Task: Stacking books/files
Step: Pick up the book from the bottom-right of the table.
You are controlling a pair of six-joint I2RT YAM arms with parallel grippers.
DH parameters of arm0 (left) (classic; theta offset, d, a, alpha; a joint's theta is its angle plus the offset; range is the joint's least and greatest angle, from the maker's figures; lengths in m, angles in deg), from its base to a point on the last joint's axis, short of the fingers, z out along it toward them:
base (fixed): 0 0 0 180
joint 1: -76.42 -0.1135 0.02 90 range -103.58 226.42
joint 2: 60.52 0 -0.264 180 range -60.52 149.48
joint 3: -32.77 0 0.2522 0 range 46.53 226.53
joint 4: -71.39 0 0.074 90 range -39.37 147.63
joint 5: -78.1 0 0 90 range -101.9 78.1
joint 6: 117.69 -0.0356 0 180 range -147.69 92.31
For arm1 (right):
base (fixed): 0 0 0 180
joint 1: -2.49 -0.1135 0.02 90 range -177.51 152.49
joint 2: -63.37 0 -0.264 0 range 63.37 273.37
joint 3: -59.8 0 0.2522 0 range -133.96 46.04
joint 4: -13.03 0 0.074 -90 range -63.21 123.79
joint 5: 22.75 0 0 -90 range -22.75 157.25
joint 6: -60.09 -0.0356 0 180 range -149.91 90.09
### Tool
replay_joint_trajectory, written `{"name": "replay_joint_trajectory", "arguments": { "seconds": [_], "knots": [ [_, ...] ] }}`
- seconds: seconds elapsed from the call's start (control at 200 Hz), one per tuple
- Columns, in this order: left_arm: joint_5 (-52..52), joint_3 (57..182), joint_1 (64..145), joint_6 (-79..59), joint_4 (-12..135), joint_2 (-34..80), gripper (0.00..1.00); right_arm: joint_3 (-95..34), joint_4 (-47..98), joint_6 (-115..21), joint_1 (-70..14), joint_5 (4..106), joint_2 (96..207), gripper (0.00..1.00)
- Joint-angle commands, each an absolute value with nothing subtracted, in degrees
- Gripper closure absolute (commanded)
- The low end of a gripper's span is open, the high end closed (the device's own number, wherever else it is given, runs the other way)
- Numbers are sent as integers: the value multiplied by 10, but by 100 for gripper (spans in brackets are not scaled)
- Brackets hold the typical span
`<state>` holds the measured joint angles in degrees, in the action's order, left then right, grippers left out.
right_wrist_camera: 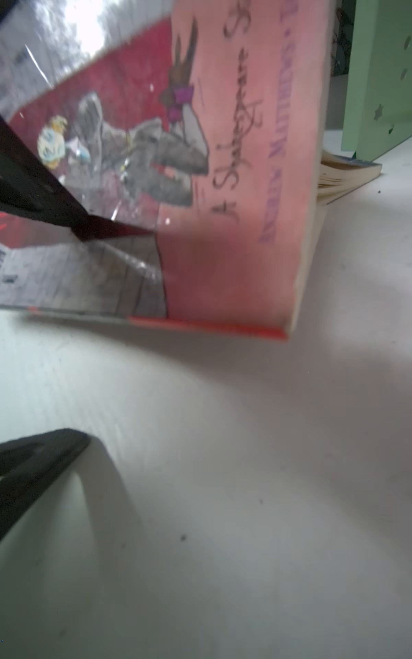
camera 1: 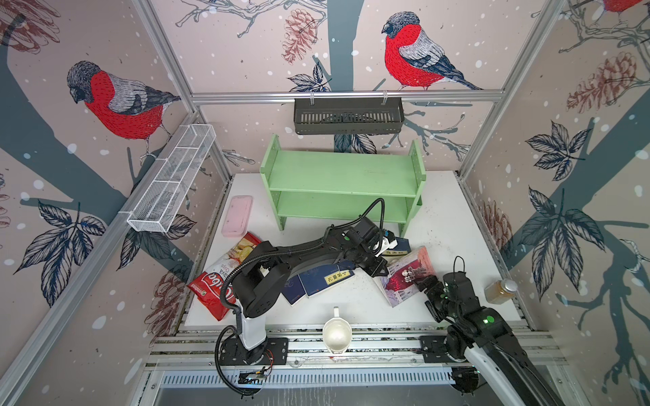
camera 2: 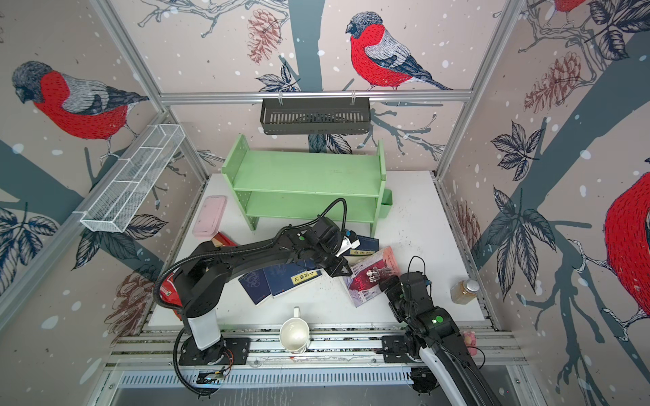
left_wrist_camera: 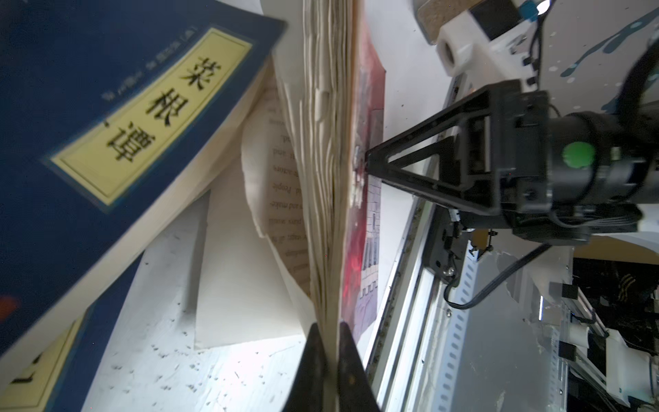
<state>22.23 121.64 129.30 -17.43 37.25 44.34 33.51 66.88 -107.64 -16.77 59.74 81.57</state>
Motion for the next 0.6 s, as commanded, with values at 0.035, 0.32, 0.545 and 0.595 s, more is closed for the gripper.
{"name": "replay_joint_trajectory", "arguments": {
  "seconds": [0.035, 0.32, 0.545, 0.595],
  "knots": [
    [256, 1222, 1292, -184, 356, 417, 100, 316, 702, -1072, -168, 595, 819, 9],
    [294, 1220, 1281, -162, 358, 418, 100, 298, 620, -1078, -167, 569, 814, 10],
    [366, 1210, 1277, -139, 393, 407, 100, 308, 569, -1078, -167, 549, 815, 12],
    [366, 1208, 1277, -137, 396, 404, 100, 307, 560, -1077, -167, 549, 813, 14]
  ]
}}
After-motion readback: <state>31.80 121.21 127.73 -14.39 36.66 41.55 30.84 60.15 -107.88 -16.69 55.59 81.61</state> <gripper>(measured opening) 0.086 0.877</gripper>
